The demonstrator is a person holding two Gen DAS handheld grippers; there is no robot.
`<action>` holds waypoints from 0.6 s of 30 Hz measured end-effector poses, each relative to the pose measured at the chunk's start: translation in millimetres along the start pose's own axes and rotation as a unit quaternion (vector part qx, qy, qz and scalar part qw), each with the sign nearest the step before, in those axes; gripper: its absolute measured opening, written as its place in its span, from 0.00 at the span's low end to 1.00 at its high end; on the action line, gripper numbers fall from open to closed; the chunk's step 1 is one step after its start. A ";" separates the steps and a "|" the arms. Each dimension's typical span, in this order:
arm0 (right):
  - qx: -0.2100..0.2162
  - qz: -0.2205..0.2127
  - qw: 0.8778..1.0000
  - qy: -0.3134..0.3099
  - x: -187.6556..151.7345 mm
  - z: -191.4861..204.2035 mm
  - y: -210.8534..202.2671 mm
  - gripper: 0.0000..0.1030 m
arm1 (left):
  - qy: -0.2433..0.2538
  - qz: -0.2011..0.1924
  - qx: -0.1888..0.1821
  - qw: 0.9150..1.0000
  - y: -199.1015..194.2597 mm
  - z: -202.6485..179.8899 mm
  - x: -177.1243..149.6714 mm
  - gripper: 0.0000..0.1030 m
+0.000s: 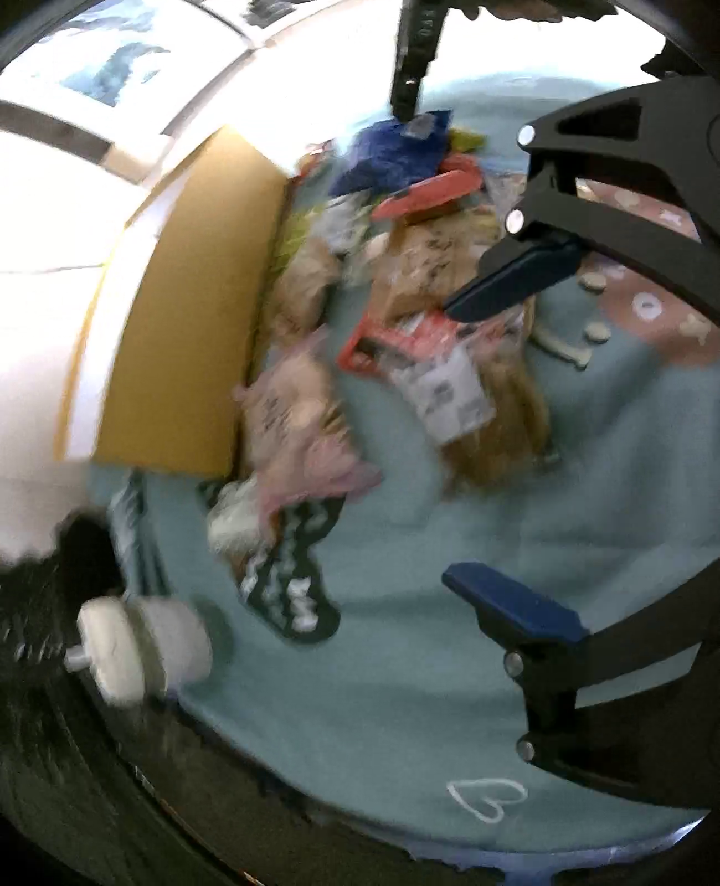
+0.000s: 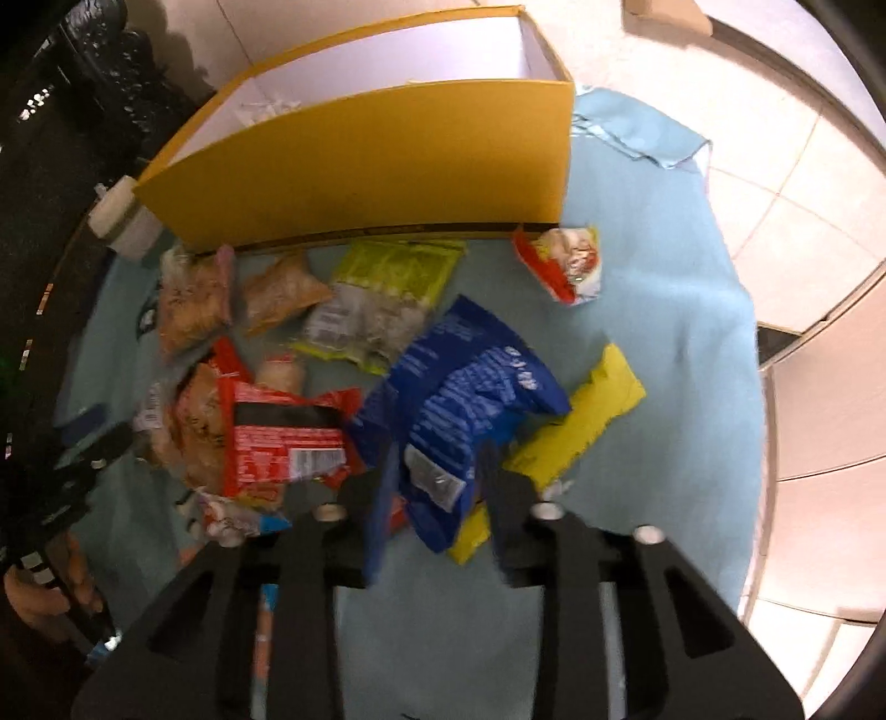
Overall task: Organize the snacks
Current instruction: 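Grasp the barcode-labelled bread bag with the left tool while the right tool grasps the blue packet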
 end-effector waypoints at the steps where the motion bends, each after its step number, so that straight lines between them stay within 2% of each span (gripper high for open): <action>1: -0.014 -0.006 1.000 0.004 1.9 -0.9 -1.5 0.65 | 0.001 0.001 0.002 1.000 1.4 -0.1 0.1 0.88; 3: -0.031 -0.009 0.999 0.006 9.0 2.1 1.4 0.68 | 0.013 0.011 0.018 1.000 10.0 -4.3 0.3 0.88; 7: -0.070 0.020 0.997 -0.020 21.5 21.2 23.2 0.72 | 0.026 0.049 0.041 0.998 36.5 -12.4 -9.1 0.87; 8: -0.074 0.025 0.997 -0.028 22.8 26.9 28.9 0.72 | 0.034 0.054 0.049 0.997 41.1 -13.6 -12.8 0.74; 9: -0.075 0.025 0.996 -0.034 22.6 29.8 31.7 0.71 | 0.040 0.050 0.056 0.996 41.5 -13.4 -13.8 0.68; 10: -0.077 0.021 0.996 -0.044 22.0 31.1 32.4 0.60 | 0.041 0.045 0.050 0.997 39.3 -13.3 -13.5 0.59; 12: -0.066 0.021 0.996 -0.053 19.9 29.9 30.2 0.37 | 0.045 0.046 0.036 0.997 36.1 -11.8 -13.1 0.56; 16: -0.036 0.007 0.998 -0.049 12.1 18.1 13.4 0.12 | 0.035 0.033 0.008 0.999 19.3 -3.3 -14.0 0.55; 18: -0.023 0.013 0.999 -0.039 6.6 12.4 11.5 0.09 | 0.028 0.027 -0.001 0.999 11.6 -0.6 -14.0 0.55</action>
Point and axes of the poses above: each gripper's, at about its wrist camera, not at the fingertips, and y roughly the way its jaws point, z to its left, x to its top, the point moved 5 cm from there along y, roughly the way its jaws point, and after that the axes turned 1 degree about -y, right-handed, at the moved point
